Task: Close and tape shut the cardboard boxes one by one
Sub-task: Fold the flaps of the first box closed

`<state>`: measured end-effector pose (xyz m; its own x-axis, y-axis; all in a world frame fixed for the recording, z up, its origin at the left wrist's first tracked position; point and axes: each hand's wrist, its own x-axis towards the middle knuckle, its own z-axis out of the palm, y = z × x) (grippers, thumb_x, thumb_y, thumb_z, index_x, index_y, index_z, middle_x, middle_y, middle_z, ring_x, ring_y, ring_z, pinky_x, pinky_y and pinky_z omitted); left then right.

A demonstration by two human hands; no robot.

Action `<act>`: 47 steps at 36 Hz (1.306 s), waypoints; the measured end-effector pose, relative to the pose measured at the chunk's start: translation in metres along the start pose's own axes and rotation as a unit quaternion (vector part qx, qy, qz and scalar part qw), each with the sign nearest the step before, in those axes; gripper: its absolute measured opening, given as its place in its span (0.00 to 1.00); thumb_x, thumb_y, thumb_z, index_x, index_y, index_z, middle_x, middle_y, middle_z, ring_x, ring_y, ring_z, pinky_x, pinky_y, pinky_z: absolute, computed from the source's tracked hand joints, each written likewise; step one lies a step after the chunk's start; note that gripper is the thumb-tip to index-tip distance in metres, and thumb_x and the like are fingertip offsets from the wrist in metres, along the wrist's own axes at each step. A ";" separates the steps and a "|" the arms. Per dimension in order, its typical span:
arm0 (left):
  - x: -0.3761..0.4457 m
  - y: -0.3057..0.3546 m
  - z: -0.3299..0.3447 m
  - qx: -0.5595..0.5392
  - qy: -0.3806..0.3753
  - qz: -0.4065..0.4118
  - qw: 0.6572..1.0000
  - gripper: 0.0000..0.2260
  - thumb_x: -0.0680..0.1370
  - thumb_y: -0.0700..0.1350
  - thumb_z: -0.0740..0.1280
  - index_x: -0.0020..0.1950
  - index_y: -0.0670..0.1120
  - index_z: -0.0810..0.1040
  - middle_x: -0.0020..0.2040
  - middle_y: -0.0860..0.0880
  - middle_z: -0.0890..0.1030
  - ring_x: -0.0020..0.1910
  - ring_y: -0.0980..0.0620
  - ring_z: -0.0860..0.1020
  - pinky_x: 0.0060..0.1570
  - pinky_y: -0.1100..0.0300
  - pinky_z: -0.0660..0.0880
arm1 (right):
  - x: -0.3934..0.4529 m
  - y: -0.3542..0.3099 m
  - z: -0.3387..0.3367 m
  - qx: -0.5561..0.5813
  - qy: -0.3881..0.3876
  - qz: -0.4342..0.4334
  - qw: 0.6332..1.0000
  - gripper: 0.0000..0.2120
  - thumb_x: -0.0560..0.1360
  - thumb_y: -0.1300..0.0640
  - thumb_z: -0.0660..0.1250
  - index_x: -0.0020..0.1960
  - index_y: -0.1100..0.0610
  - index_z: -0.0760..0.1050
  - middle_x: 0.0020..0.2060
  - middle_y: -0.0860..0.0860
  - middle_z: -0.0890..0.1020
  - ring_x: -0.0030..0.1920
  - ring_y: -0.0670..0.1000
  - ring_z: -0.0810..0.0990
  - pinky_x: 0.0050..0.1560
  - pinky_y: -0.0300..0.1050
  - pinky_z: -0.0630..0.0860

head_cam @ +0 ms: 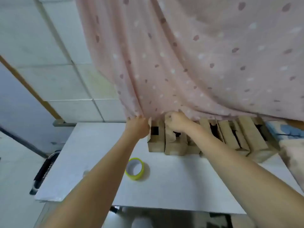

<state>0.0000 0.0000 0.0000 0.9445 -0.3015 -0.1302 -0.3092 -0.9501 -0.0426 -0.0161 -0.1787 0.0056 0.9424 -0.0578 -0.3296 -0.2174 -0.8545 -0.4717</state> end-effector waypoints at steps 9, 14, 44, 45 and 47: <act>0.049 0.004 0.074 -0.220 -0.116 -0.053 0.967 0.22 0.86 0.53 0.52 0.75 0.42 0.65 0.71 0.42 0.72 0.67 0.41 0.72 0.57 0.55 0.69 | 0.043 -0.009 0.069 0.205 -0.007 0.093 0.974 0.24 0.82 0.60 0.56 0.77 0.60 0.60 0.50 0.56 0.75 0.53 0.57 0.79 0.49 0.50 0.82; 0.063 0.006 0.109 -0.347 -0.150 -0.082 0.922 0.24 0.83 0.50 0.59 0.75 0.39 0.64 0.66 0.38 0.74 0.48 0.33 0.82 0.50 0.43 0.82 | 0.044 -0.025 0.079 0.096 0.001 0.088 0.991 0.10 0.83 0.61 0.58 0.54 0.69 0.71 0.47 0.61 0.83 0.41 0.56 0.84 0.53 0.53 0.81; -0.146 0.001 0.141 -0.452 -0.048 0.167 0.875 0.10 0.82 0.43 0.59 0.56 0.44 0.78 0.45 0.45 0.84 0.39 0.47 0.82 0.46 0.49 0.83 | -0.158 0.053 0.169 0.347 0.148 0.073 0.923 0.13 0.80 0.62 0.64 0.61 0.67 0.69 0.49 0.68 0.81 0.43 0.67 0.85 0.44 0.64 0.83; -0.142 0.005 0.146 -0.451 -0.051 0.168 0.875 0.09 0.82 0.44 0.59 0.55 0.44 0.78 0.45 0.45 0.83 0.39 0.47 0.82 0.47 0.48 0.83 | -0.159 0.060 0.170 0.348 0.139 0.079 0.924 0.13 0.80 0.62 0.63 0.61 0.68 0.70 0.48 0.68 0.81 0.42 0.67 0.85 0.45 0.64 0.83; -0.135 0.011 0.155 -0.449 -0.063 0.175 0.874 0.09 0.83 0.43 0.58 0.53 0.45 0.78 0.43 0.47 0.83 0.40 0.49 0.81 0.48 0.49 0.83 | -0.158 0.074 0.173 0.338 0.125 0.088 0.929 0.11 0.81 0.63 0.62 0.60 0.69 0.68 0.49 0.67 0.80 0.44 0.67 0.85 0.48 0.64 0.83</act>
<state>-0.1479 0.0427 -0.1362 0.7720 -0.6291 -0.0907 -0.3110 -0.4983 0.8093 -0.2255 -0.1433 -0.1186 0.8887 -0.3562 -0.2887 -0.4030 -0.3064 -0.8624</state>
